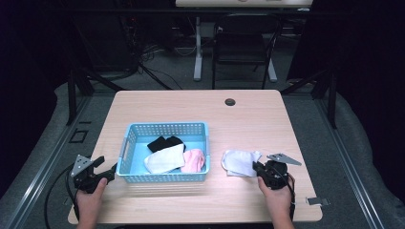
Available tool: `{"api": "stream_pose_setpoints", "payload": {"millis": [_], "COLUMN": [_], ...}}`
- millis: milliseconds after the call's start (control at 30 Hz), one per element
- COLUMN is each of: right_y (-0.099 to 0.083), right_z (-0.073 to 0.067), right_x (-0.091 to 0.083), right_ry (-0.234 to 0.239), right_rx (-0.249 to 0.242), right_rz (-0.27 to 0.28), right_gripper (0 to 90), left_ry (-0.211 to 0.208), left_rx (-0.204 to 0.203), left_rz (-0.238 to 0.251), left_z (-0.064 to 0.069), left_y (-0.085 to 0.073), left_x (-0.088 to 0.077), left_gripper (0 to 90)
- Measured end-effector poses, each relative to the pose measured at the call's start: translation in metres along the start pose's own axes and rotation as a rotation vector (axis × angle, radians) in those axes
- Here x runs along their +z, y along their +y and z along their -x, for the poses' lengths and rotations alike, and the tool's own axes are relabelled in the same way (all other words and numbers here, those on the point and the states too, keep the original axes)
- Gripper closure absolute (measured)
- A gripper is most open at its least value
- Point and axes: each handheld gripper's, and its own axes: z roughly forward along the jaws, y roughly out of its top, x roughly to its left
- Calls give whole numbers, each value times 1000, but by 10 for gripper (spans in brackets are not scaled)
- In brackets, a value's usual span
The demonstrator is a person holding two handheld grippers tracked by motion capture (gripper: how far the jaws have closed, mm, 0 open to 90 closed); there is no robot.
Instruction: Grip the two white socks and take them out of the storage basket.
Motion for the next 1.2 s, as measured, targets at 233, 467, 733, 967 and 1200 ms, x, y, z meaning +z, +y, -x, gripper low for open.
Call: {"api": "stream_pose_setpoints", "payload": {"millis": [233,467,733,967,1200], "right_y": [-1,-1,-1,14,38], "right_z": [6,11,7,-9,-34], "right_x": [1,0,1,-4,-12], "right_ry": [-20,-10,-49,-16,24], "right_rx": [23,44,-15,-97,-166], "right_rz": [-3,-1,12,6,12], "right_gripper": [813,637,546,523,524], "left_ry": [2,0,2,1,2], "left_rx": [0,0,-3,-5,-6], "left_rz": [-3,0,1,-5,-3], "left_z": [0,0,0,0,-1], "left_y": [0,0,0,0,0], "left_x": [0,0,0,0,-1], "left_gripper": [244,245,244,244,244]}}
